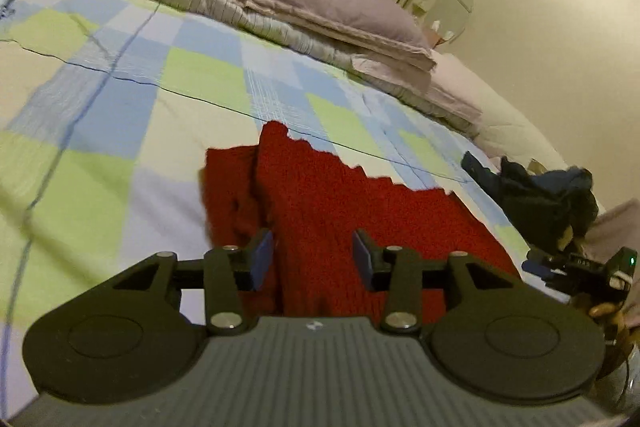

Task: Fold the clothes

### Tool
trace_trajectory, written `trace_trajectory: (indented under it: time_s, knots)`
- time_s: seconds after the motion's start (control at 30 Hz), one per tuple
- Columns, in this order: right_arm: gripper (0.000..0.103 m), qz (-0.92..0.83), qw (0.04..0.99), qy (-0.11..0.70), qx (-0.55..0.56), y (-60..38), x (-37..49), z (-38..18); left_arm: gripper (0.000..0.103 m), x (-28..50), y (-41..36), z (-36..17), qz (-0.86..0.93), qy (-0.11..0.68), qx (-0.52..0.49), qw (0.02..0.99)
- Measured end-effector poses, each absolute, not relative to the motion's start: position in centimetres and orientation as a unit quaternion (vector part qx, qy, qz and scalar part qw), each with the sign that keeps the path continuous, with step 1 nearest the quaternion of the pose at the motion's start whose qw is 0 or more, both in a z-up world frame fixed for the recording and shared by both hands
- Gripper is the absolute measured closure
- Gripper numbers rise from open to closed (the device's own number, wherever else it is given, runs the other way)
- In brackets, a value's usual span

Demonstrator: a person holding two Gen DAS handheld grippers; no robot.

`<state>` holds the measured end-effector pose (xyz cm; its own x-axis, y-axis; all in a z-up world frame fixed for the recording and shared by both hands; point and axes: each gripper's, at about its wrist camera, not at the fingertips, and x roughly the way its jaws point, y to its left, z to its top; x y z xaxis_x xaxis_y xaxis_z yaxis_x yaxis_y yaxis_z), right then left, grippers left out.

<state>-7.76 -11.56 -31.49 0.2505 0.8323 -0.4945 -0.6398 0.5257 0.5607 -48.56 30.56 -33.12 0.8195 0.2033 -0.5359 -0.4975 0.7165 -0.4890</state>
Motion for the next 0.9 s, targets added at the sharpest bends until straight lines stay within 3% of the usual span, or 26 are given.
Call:
trace_trajectory:
  time_s: [0.2,0.27,0.3,0.33,0.53,0.6,0.7,0.77,0.8,0.83,0.9]
  knots:
    - [0.056,0.456,0.777,0.419,0.117,-7.3,-5.1,-32.8,0.072,-44.4,32.6,-35.3,0.207,0.264,-0.328,0.883]
    - [0.056,0.449,0.773,0.434,0.117,-6.6,-4.4,-33.9,0.091,-44.2,32.7,-35.9,0.213,0.272,-0.323,0.881]
    - [0.081,0.449,0.77,0.437,0.118,-6.4,-4.1,-34.4,0.097,-44.1,32.8,-36.2,0.215,0.275,-0.319,0.881]
    - [0.091,0.45,0.769,0.44,0.117,-6.2,-3.8,-34.7,0.098,-44.2,32.8,-36.3,0.216,0.273,-0.312,0.884]
    - [0.093,0.471,0.791,0.375,0.105,-6.6,-4.4,-34.0,0.099,-46.6,33.0,-36.1,0.244,0.204,-0.29,0.903]
    - [0.093,0.466,0.799,0.366,0.102,-6.8,-4.4,-34.5,0.099,-46.3,33.0,-37.2,0.255,0.231,-0.275,0.898]
    - [0.092,0.441,0.799,0.401,0.077,-6.2,-4.3,-36.4,0.098,-45.1,32.9,-38.3,0.256,0.263,-0.259,0.893]
    - [0.087,0.441,0.796,0.408,0.078,-6.3,-4.3,-36.1,0.092,-44.3,33.6,-38.0,0.256,0.262,-0.265,0.892]
    - [0.069,0.439,0.796,0.41,0.069,-6.2,-4.3,-35.3,0.091,-44.0,33.9,-37.8,0.256,0.262,-0.267,0.891]
    - [0.057,0.438,0.797,0.411,0.06,-6.1,-4.4,-34.6,0.086,-43.6,34.2,-37.6,0.256,0.261,-0.27,0.891]
    - [0.056,0.437,0.812,0.384,0.046,-6.3,-4.5,-33.0,0.079,-42.9,34.8,-37.2,0.257,0.26,-0.275,0.889]
